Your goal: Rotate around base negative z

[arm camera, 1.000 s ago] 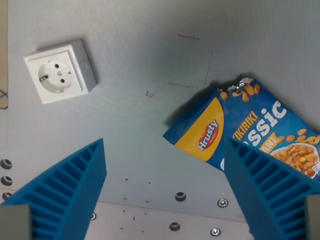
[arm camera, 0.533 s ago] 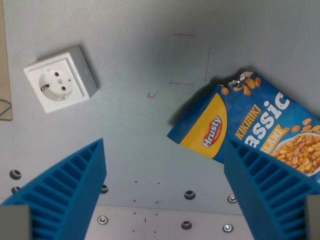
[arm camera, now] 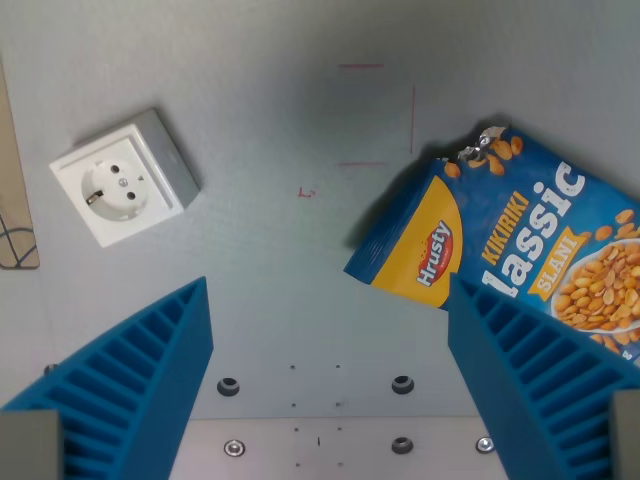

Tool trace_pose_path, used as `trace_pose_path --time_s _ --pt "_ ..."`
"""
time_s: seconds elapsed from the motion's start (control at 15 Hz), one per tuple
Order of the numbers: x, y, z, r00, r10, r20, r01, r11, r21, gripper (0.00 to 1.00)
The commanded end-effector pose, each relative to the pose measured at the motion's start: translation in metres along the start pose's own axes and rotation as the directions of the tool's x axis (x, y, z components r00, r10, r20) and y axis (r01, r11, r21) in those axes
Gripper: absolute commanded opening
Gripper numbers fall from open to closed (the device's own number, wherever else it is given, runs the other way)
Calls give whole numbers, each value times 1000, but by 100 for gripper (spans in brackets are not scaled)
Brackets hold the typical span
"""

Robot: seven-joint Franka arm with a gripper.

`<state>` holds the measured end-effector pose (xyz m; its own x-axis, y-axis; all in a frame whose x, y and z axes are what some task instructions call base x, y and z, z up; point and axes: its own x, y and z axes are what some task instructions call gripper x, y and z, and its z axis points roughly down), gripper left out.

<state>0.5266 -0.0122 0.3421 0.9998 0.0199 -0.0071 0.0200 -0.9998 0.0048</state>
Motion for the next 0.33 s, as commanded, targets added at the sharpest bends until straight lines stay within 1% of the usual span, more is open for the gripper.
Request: trace_pose_path --time_s 0.07,0.33 --pt "0 0 -2 986 168 -2 -168 986 4 100" --pt "0 0 -2 975 221 -2 -221 975 4 100"
